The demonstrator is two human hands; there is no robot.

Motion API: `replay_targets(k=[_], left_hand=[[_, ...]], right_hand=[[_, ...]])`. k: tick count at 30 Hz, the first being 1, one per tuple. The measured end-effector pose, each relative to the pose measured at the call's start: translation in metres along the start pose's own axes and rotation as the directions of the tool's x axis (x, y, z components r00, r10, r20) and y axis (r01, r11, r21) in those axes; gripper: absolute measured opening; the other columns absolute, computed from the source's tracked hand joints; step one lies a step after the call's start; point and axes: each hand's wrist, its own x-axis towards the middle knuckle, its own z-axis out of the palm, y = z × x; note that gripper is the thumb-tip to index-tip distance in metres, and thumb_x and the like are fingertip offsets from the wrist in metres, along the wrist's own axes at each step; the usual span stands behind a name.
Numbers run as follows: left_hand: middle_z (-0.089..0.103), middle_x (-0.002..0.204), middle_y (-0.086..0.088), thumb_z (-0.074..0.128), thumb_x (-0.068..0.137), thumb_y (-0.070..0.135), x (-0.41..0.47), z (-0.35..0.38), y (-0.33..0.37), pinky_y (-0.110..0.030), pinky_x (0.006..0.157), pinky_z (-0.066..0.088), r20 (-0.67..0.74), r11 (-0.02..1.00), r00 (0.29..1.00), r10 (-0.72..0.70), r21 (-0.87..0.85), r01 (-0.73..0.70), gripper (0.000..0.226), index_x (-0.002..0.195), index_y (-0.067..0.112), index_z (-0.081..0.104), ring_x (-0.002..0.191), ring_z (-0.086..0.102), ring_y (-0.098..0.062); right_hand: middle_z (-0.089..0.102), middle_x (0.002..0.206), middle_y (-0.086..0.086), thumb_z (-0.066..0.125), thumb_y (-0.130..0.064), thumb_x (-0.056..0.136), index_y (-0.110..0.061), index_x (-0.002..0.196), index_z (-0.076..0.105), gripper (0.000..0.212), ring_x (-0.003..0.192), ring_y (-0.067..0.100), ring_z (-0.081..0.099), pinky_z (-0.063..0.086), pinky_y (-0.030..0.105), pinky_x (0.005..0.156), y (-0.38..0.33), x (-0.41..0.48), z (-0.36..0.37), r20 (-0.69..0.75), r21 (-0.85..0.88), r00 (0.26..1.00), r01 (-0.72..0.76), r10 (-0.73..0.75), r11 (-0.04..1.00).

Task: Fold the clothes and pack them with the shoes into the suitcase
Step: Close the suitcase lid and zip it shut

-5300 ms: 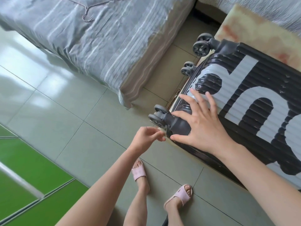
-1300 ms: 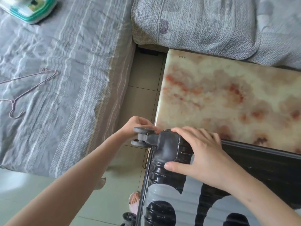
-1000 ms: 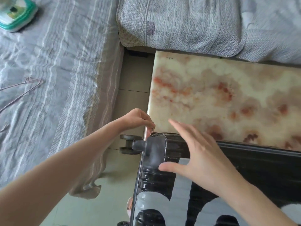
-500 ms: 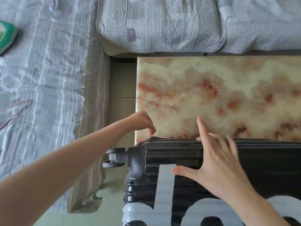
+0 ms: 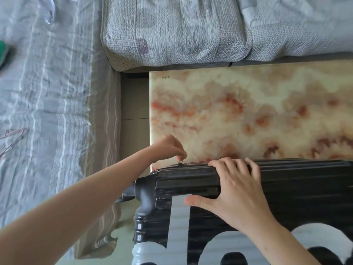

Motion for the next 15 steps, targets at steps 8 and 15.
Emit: replay_targets(k=[8, 15], left_hand=[[0.062, 0.05, 0.018, 0.068, 0.081, 0.014, 0.005, 0.008, 0.012, -0.014, 0.047, 0.034, 0.014, 0.993, 0.999, 0.032, 0.109, -0.034, 0.014, 0.078, 0.001, 0.074, 0.056, 0.048, -0.008], [0.066, 0.06, 0.005, 0.067, 0.081, 0.015, 0.006, 0.011, 0.008, -0.014, 0.045, 0.032, -0.013, 0.995, 1.0, 0.025, 0.099, -0.023, 0.014, 0.078, 0.003, 0.074, 0.057, 0.047, -0.01]], right_hand=[[0.06, 0.109, -0.007, 0.016, -0.101, 0.059, -0.023, 0.114, 0.061, 0.106, 0.106, 0.023, 0.054, 0.024, 0.052, 0.108, 0.002, 0.0, 0.006, -0.015, 0.02, 1.0, 0.001, 0.0, 1.0], [0.06, 0.107, -0.007, 0.016, -0.1, 0.06, -0.024, 0.113, 0.061, 0.104, 0.104, 0.023, 0.055, 0.026, 0.053, 0.107, 0.003, 0.001, 0.008, -0.046, 0.03, 0.999, 0.008, -0.007, 1.0]])
